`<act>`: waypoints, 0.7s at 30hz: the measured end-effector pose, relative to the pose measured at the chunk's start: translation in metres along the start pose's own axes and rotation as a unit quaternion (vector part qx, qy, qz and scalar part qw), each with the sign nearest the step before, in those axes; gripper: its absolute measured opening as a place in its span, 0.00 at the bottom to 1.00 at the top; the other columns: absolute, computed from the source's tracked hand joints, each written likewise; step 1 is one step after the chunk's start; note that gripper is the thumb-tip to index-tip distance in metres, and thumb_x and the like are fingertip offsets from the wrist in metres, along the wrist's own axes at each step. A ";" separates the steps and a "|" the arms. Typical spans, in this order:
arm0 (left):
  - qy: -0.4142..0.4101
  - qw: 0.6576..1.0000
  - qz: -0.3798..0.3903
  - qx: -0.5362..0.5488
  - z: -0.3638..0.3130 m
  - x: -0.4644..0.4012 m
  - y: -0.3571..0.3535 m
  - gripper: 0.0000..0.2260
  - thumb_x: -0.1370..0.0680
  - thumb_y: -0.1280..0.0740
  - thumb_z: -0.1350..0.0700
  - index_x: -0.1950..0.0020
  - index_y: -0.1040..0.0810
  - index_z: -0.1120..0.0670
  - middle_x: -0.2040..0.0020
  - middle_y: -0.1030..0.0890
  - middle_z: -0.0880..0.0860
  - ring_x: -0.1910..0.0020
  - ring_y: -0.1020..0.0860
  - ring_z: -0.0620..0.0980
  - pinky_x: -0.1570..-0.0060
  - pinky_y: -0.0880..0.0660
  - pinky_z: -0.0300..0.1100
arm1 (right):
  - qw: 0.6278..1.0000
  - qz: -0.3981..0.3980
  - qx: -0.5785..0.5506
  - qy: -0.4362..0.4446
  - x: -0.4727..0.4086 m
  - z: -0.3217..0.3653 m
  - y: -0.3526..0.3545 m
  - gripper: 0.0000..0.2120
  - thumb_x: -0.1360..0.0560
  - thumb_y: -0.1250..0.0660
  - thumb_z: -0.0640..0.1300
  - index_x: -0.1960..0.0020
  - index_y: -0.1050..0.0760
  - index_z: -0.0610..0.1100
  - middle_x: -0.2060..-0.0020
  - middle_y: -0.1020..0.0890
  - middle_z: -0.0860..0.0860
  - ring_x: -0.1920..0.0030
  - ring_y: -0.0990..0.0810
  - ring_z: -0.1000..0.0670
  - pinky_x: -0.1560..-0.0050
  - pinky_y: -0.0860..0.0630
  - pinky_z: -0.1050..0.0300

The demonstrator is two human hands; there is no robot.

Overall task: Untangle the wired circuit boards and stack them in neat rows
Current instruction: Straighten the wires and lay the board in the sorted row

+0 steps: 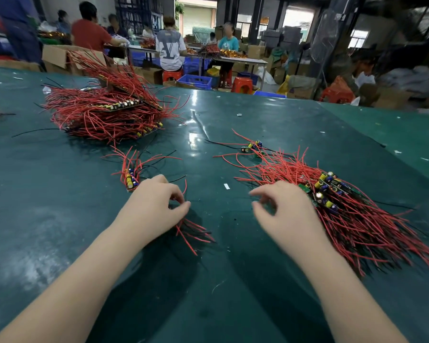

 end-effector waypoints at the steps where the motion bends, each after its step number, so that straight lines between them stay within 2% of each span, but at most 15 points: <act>1: -0.005 1.000 0.005 0.011 -0.001 0.000 -0.001 0.06 0.24 0.34 0.54 0.54 0.16 0.49 0.54 0.25 0.50 0.50 0.26 0.51 0.48 0.32 0.41 | 0.999 0.021 -0.012 0.022 0.002 0.008 -0.008 0.09 0.27 0.32 0.42 0.47 0.18 0.48 0.58 0.20 0.52 0.52 0.24 0.47 0.45 0.29 0.54; 4: -0.017 0.997 0.010 0.079 -0.008 -0.002 0.003 0.17 0.25 0.42 0.68 0.49 0.17 0.54 0.51 0.24 0.50 0.49 0.24 0.48 0.45 0.33 0.35 | 0.995 0.072 -0.042 0.059 0.008 0.022 -0.026 0.09 0.25 0.33 0.43 0.46 0.19 0.50 0.60 0.23 0.57 0.52 0.25 0.52 0.46 0.30 0.58; 6: -0.049 0.989 0.002 0.140 -0.018 0.001 0.008 0.20 0.30 0.43 0.73 0.51 0.17 0.55 0.54 0.20 0.51 0.53 0.20 0.46 0.46 0.28 0.37 | 0.992 0.088 -0.066 0.055 0.010 0.025 -0.031 0.10 0.26 0.33 0.43 0.46 0.19 0.51 0.60 0.22 0.58 0.54 0.25 0.53 0.47 0.29 0.58; 9: -0.083 0.962 -0.005 0.262 -0.033 0.008 0.013 0.23 0.32 0.45 0.77 0.55 0.18 0.54 0.58 0.18 0.50 0.59 0.18 0.41 0.53 0.22 0.34 | 0.990 0.079 -0.119 -0.013 0.009 0.017 -0.031 0.09 0.26 0.33 0.42 0.49 0.18 0.52 0.61 0.18 0.56 0.59 0.22 0.56 0.50 0.26 0.58; 11: -0.087 0.946 -0.013 0.313 -0.040 0.012 0.013 0.24 0.32 0.46 0.78 0.56 0.18 0.55 0.59 0.17 0.51 0.59 0.17 0.42 0.54 0.22 0.32 | 0.976 0.100 -0.169 -0.089 0.009 0.009 -0.034 0.08 0.25 0.35 0.41 0.52 0.18 0.50 0.61 0.16 0.53 0.59 0.19 0.53 0.49 0.23 0.55; 13: -0.081 0.928 -0.014 0.364 -0.044 0.014 0.011 0.24 0.31 0.47 0.78 0.56 0.18 0.56 0.59 0.16 0.53 0.58 0.16 0.44 0.54 0.22 0.33 | 0.948 0.144 -0.237 -0.153 0.010 0.006 -0.038 0.08 0.22 0.36 0.41 0.55 0.20 0.49 0.60 0.15 0.49 0.58 0.17 0.49 0.49 0.21 0.50; 15: -0.071 0.912 -0.007 0.404 -0.047 0.016 0.011 0.22 0.30 0.47 0.79 0.56 0.19 0.59 0.59 0.16 0.55 0.60 0.16 0.45 0.55 0.23 0.32 | 0.906 0.187 -0.330 -0.190 0.012 0.009 -0.040 0.08 0.21 0.37 0.39 0.55 0.21 0.47 0.59 0.16 0.47 0.62 0.18 0.49 0.55 0.19 0.54; 18: -0.065 0.889 0.022 0.452 -0.052 0.019 0.008 0.19 0.30 0.45 0.80 0.65 0.20 0.62 0.60 0.17 0.55 0.60 0.17 0.47 0.58 0.23 0.33 | 0.855 0.228 -0.432 -0.174 0.015 0.020 -0.040 0.07 0.23 0.34 0.37 0.50 0.22 0.48 0.60 0.17 0.51 0.61 0.18 0.53 0.58 0.20 0.61; 21: -0.067 0.877 0.041 0.474 -0.052 0.020 0.004 0.19 0.30 0.43 0.79 0.69 0.22 0.61 0.59 0.17 0.52 0.60 0.18 0.48 0.58 0.21 0.38 | 0.827 0.206 -0.492 -0.176 0.017 0.024 -0.040 0.08 0.24 0.32 0.35 0.46 0.22 0.43 0.57 0.16 0.46 0.58 0.18 0.51 0.55 0.19 0.60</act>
Point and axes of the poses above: each hand's wrist, its own x-axis away from the middle knuckle, its own y-axis out of the back of the hand, z = x × y, the point moved 5 cm from there along -x, towards the middle knuckle
